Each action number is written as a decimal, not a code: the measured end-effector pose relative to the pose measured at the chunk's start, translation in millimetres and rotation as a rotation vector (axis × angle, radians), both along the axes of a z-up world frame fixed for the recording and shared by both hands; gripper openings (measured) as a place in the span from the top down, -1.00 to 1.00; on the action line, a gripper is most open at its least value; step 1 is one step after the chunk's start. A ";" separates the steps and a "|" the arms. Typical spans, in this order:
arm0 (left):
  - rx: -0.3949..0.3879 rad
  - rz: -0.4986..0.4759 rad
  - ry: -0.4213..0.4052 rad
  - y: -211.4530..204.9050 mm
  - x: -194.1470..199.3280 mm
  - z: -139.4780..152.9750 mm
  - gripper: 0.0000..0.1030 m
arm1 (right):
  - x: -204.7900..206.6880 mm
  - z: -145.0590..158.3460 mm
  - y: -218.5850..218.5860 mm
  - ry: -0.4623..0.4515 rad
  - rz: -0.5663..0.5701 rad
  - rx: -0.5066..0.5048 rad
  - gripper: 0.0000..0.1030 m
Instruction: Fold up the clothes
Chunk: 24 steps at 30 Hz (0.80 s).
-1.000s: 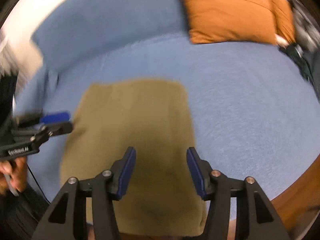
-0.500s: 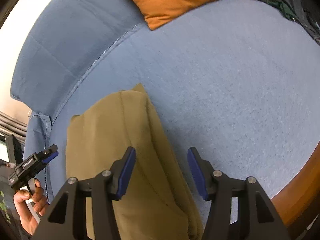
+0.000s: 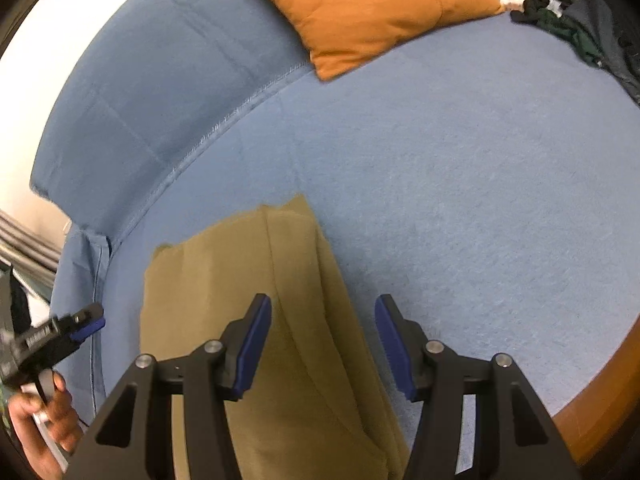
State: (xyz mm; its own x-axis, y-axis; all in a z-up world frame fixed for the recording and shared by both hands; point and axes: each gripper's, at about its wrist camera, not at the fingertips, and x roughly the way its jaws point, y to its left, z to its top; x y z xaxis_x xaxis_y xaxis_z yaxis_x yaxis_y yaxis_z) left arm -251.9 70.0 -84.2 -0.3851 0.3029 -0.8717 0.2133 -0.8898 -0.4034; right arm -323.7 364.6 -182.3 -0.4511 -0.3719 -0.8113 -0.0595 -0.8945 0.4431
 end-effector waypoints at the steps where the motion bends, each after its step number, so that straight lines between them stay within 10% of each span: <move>1: 0.065 0.013 -0.041 -4.6 -2.0 -9.9 0.09 | -0.4 -7.3 2.5 -0.015 0.014 -0.010 -0.07; 8: 0.349 0.041 -0.216 -20.6 -18.5 -63.4 0.09 | -4.3 -39.2 13.9 -0.105 0.131 -0.137 -0.07; 24: 0.369 -0.028 -0.251 -11.5 -45.7 -100.9 -0.41 | -13.3 -55.1 17.0 -0.162 0.322 -0.218 -0.39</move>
